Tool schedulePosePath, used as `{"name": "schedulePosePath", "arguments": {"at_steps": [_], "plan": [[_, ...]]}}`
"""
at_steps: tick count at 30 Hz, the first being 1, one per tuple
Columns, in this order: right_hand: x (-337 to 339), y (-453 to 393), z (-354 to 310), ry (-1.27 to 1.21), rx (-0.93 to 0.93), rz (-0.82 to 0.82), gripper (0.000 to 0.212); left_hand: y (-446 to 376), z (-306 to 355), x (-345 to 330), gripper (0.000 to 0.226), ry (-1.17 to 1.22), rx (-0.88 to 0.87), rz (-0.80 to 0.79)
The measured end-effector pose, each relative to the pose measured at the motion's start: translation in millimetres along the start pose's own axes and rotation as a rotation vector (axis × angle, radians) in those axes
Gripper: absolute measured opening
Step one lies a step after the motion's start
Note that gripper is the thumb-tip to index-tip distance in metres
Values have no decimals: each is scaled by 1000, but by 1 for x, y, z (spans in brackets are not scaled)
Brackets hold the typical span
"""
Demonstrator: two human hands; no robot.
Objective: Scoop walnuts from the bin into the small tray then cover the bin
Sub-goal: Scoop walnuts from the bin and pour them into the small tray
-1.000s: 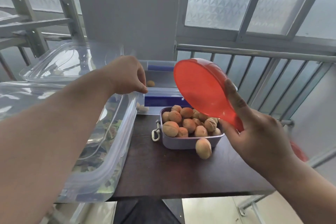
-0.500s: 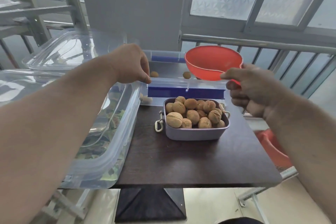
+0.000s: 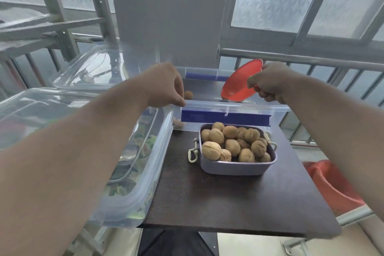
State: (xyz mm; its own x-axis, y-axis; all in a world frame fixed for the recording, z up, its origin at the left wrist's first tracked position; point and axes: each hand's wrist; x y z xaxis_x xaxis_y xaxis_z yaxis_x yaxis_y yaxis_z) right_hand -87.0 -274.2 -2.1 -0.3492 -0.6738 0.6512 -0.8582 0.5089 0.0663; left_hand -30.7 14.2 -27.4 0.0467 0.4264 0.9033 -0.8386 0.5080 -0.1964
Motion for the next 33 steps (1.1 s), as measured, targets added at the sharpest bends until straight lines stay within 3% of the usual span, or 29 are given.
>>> {"name": "schedulePosePath", "arguments": {"at_steps": [3, 6, 9, 13, 19, 23, 26, 31, 33], "plan": [[-9, -4, 2, 110, 55, -27, 40, -1, -1, 0, 9, 18, -2, -16], [-21, -6, 3, 164, 136, -80, 79, -2, 0, 0, 9, 22, 0, -32], [-32, -12, 0, 130, 185, -159, 84, -2, 0, 0, 9, 9, -10, -23], [-45, -16, -11, 110, 241, -268, 80, -2, 0, 1, 10, -9, -20, -8], [-49, -13, -40, 129, 235, -569, 71, -1, -1, 2, 9, -7, 1, -22], [-52, -24, -58, 142, 148, -682, 46, -2, 0, 2, 10, -4, -1, -18], [-63, -40, -53, 126, 42, -724, 13, -2, -1, 2, 10, 3, -2, -19], [-67, -58, -19, -98, -142, -761, 10, -3, -2, 2, 11, 5, -6, -19], [-63, -57, -7, -160, -131, -769, 23, -3, -2, 2, 11, 11, 0, -28]]}}
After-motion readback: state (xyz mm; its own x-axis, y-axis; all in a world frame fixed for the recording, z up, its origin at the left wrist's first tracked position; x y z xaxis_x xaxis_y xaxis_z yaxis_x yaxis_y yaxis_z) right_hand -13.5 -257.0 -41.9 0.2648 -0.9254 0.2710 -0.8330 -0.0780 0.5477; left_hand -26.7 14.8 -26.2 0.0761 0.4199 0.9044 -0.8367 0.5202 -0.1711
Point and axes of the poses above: each hand's wrist, its own y-axis away from the middle knuckle, its own x-axis out of the back of the hand, z = x × y, and after that the axes turned 1 degree about -y, right-handed
